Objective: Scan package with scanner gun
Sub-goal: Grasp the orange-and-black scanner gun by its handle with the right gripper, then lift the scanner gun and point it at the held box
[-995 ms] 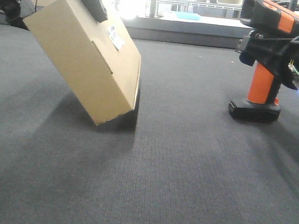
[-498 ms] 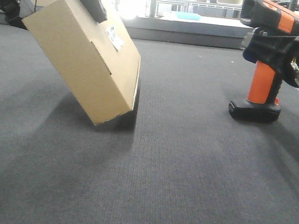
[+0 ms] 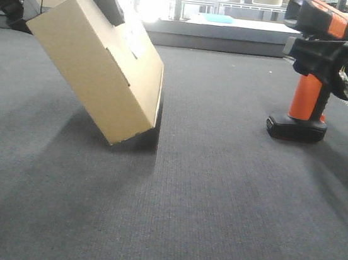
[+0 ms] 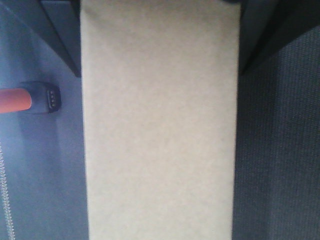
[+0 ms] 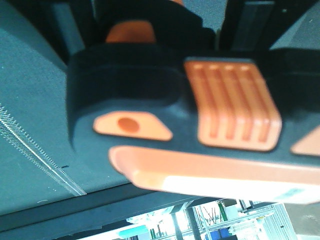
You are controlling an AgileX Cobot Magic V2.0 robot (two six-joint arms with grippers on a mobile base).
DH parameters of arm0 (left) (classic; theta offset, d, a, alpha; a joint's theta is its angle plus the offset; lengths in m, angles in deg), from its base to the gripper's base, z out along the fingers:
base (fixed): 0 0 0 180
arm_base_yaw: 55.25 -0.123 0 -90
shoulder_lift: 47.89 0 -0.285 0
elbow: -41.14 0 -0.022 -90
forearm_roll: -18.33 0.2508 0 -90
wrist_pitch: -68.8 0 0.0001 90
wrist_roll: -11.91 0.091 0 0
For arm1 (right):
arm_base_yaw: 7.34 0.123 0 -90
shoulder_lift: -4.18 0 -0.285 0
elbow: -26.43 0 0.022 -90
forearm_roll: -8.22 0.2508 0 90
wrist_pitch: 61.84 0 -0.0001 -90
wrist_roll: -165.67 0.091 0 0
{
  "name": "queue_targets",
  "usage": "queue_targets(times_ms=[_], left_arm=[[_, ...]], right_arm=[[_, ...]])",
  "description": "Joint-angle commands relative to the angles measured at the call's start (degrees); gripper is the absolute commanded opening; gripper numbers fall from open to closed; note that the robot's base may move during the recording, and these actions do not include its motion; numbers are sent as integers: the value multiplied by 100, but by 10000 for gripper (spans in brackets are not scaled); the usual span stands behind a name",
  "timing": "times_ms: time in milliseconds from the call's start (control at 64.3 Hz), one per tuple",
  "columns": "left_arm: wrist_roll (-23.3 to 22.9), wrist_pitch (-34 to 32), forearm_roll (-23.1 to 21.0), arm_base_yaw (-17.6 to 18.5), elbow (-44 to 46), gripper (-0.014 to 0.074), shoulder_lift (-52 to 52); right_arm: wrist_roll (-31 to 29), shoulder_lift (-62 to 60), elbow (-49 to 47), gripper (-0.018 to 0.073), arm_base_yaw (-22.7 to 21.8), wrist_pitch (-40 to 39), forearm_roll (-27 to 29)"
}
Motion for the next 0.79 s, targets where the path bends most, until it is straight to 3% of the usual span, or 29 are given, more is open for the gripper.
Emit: queue_targets(times_ms=[0,264,575,777], left_arm=[[-40,-133,-13,34,21,-56,19],[-40,-144,-13,34,21,-55,19],[-40,-144,-13,34,21,-55,19],[-40,-123,-13,34,21,-55,19]], right_arm=[[-8,1,-26,196,4,-181,-22],[-1537,-266,-26,196,4,-798,-336],[-3875,-397,-286,196,-6,-835,503],[-4126,-397,-339,196,-246,-718,533]])
